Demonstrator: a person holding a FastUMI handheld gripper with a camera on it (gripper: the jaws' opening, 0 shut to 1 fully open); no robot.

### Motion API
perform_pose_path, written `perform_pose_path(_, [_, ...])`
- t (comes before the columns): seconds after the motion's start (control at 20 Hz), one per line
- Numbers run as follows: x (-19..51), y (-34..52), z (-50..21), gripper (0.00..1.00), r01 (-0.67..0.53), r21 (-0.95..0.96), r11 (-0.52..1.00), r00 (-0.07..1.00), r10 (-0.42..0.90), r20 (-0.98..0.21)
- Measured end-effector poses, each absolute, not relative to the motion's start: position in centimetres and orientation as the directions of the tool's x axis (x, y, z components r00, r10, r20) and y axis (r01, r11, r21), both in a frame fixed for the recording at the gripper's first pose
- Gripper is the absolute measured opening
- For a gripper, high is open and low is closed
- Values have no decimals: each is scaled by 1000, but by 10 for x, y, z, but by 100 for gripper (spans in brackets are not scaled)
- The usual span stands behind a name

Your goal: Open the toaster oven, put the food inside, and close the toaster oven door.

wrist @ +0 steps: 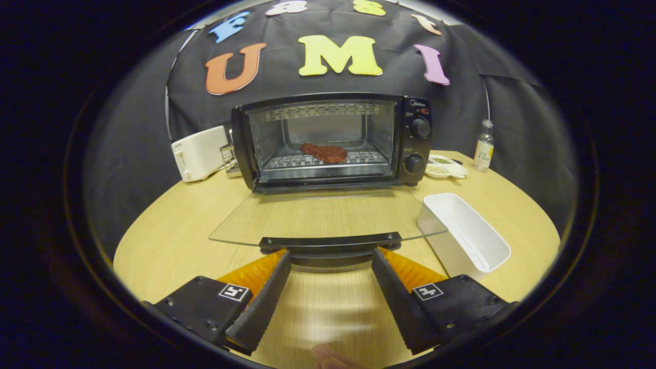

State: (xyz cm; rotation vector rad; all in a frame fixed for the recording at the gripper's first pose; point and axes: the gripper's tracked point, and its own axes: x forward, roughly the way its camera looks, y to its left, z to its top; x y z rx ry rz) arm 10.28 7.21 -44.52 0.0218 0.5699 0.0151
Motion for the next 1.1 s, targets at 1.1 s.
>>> perform_pose_path(1.1, [195, 74, -319, 100, -82, -104, 991, 960, 51, -275])
